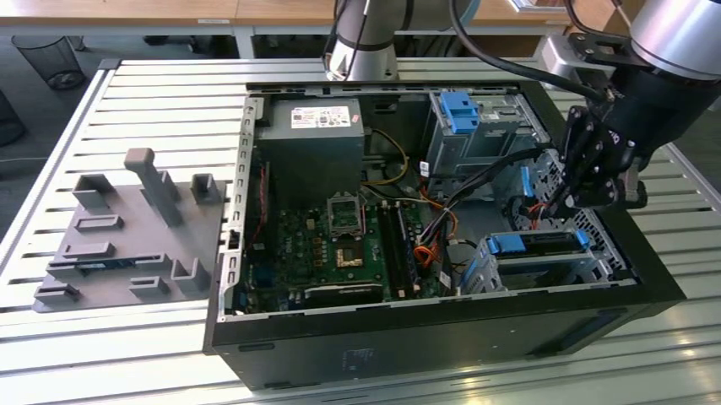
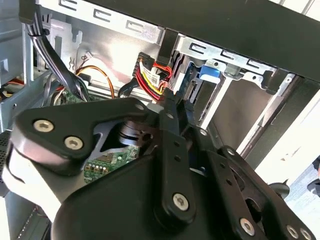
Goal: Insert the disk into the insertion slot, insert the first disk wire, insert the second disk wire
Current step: 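Insert the first disk wire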
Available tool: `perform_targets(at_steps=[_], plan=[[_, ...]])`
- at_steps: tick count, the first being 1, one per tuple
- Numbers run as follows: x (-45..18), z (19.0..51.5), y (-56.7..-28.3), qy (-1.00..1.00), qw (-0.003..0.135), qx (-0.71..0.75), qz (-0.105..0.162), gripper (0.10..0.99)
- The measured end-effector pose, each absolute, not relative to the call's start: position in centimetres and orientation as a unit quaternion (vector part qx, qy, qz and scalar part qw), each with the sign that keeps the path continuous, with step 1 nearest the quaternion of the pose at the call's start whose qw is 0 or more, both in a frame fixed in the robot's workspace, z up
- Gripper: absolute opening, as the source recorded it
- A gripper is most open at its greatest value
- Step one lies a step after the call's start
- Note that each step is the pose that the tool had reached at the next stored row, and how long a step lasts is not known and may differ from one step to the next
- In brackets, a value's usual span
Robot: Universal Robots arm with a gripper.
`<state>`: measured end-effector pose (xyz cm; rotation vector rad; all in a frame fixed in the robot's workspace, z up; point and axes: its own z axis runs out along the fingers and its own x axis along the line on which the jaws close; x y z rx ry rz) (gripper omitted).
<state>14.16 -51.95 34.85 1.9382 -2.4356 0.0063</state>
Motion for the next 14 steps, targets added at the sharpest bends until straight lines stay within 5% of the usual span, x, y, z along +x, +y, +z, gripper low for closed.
perform_targets(at_steps=[2,14], plan=[[14.16,34.86,-51.95,-0.777,0.015,0.629,0.002,0.165],[14.01,34.73,-52.29,-0.728,0.011,0.685,0.006,0.165]])
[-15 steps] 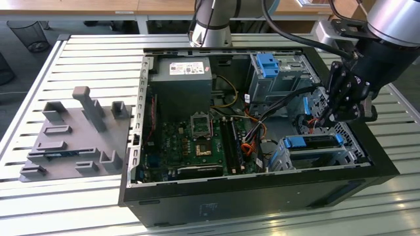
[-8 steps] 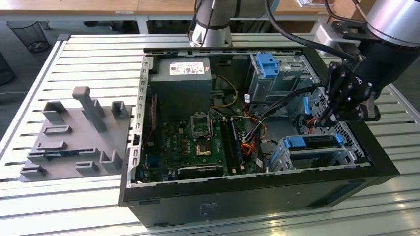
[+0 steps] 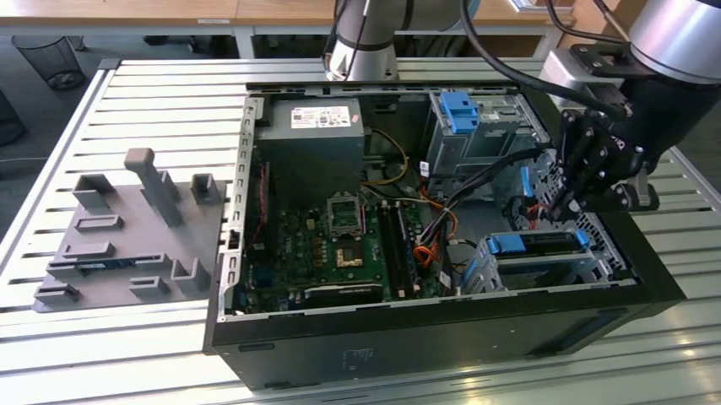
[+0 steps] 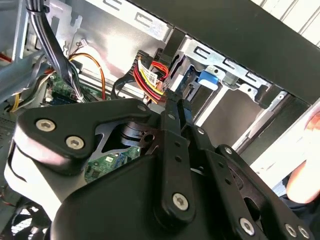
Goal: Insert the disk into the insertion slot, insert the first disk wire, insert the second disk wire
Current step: 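Insert the first disk wire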
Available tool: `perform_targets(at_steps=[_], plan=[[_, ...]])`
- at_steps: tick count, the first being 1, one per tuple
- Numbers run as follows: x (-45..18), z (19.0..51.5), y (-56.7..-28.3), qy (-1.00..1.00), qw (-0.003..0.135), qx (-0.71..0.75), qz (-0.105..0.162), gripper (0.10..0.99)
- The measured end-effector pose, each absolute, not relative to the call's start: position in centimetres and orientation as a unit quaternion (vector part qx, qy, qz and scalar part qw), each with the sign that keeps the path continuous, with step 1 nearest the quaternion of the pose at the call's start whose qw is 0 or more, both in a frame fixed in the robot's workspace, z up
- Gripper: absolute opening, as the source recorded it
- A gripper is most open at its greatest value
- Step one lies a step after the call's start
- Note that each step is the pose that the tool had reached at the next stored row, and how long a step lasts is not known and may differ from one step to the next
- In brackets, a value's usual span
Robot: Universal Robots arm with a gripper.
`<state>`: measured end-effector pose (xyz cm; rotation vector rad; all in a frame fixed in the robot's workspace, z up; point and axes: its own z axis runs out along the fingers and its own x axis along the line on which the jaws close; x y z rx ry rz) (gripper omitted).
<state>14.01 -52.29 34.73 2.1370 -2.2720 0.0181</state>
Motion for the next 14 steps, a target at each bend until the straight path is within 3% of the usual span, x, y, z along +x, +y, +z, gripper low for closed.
perform_targets(at_steps=[14], plan=[[13.84,34.25,-53.14,-0.707,0.003,0.708,0.006,0.165]])
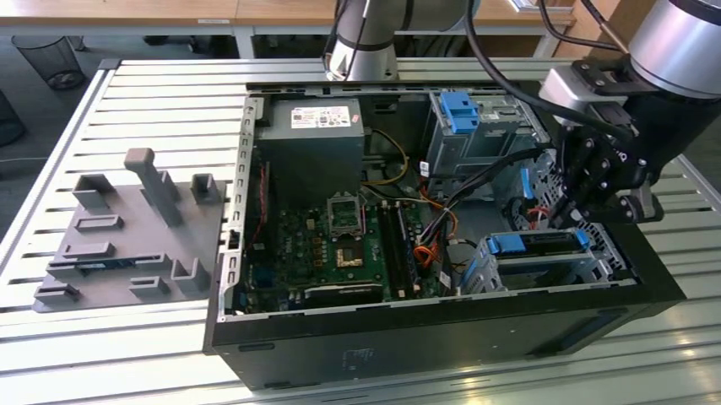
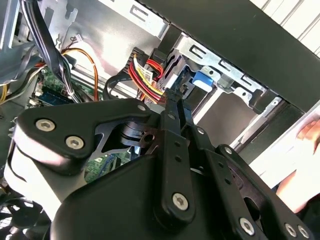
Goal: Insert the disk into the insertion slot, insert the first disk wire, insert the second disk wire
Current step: 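Insert the first disk wire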
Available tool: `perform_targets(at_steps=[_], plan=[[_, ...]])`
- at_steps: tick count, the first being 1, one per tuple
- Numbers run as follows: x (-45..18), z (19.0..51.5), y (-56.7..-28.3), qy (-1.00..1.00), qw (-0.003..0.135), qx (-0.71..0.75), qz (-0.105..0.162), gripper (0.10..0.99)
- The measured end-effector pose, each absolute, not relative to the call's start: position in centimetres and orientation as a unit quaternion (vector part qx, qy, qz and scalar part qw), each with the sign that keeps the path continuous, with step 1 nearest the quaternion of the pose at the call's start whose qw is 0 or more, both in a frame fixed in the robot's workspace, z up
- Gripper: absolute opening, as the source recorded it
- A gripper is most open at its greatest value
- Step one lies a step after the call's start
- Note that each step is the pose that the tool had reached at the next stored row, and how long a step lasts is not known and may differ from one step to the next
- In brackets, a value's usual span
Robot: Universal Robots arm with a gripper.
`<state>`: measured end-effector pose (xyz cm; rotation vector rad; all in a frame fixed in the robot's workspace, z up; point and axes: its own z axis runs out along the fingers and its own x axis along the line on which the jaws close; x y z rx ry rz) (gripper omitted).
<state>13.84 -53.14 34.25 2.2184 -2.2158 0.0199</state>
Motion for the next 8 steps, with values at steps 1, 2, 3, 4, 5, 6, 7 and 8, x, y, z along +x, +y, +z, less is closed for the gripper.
perform_targets(at_steps=[1,2,3,4,5,6,7,8], plan=[[13.84,34.22,-53.23,-0.706,0.003,0.708,0.006,0.165],[13.84,34.18,-53.31,-0.706,0.003,0.708,0.006,0.165],[13.84,34.14,-53.41,-0.706,0.003,0.708,0.006,0.165],[13.84,34.10,-53.49,-0.706,0.003,0.709,0.006,0.165],[13.84,34.05,-53.53,-0.705,0.003,0.709,0.006,0.165],[13.84,33.99,-53.57,-0.705,0.003,0.709,0.006,0.165],[13.84,33.92,-53.62,-0.704,0.003,0.710,0.007,0.165],[13.84,33.85,-53.63,-0.704,0.003,0.710,0.007,0.165]])
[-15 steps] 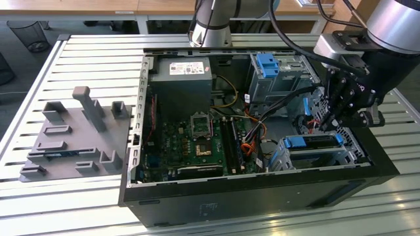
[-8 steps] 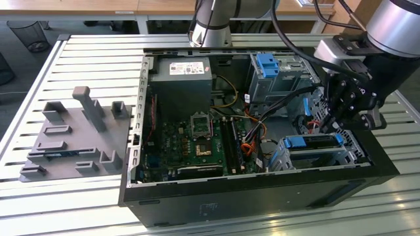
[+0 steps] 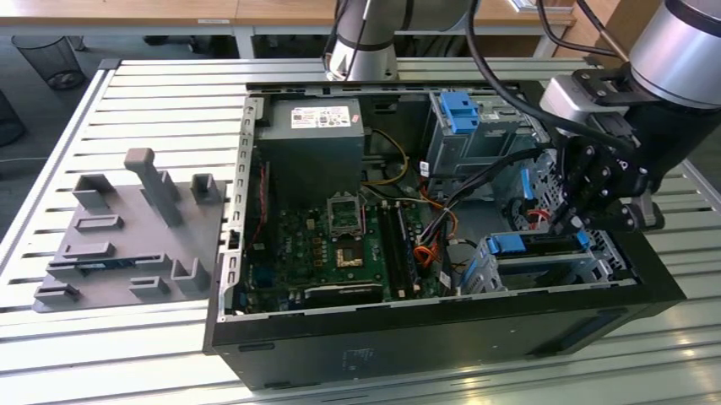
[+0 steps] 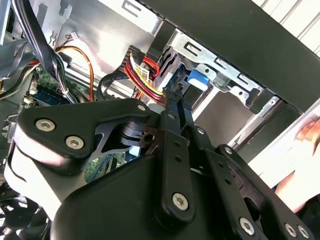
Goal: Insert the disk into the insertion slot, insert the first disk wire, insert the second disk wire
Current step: 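Insert the first disk wire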
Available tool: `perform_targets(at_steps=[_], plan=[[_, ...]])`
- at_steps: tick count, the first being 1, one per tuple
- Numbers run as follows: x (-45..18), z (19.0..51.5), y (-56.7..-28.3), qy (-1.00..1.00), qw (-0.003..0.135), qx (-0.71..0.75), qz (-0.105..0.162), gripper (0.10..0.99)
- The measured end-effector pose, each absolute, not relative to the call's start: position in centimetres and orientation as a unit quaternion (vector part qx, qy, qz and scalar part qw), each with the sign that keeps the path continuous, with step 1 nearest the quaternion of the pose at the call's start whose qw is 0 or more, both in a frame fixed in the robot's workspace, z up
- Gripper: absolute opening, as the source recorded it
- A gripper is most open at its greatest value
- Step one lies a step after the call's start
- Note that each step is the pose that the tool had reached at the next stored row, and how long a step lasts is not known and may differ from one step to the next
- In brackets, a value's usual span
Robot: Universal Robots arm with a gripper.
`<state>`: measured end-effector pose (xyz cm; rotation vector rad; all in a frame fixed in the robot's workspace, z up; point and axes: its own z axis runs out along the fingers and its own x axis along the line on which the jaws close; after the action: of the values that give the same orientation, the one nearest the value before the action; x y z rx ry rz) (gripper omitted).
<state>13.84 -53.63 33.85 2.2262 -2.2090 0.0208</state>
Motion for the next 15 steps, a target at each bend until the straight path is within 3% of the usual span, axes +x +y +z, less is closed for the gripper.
perform_targets(at_steps=[15], plan=[[13.84,33.47,-53.73,-0.704,0.002,0.710,0.007,0.165]])
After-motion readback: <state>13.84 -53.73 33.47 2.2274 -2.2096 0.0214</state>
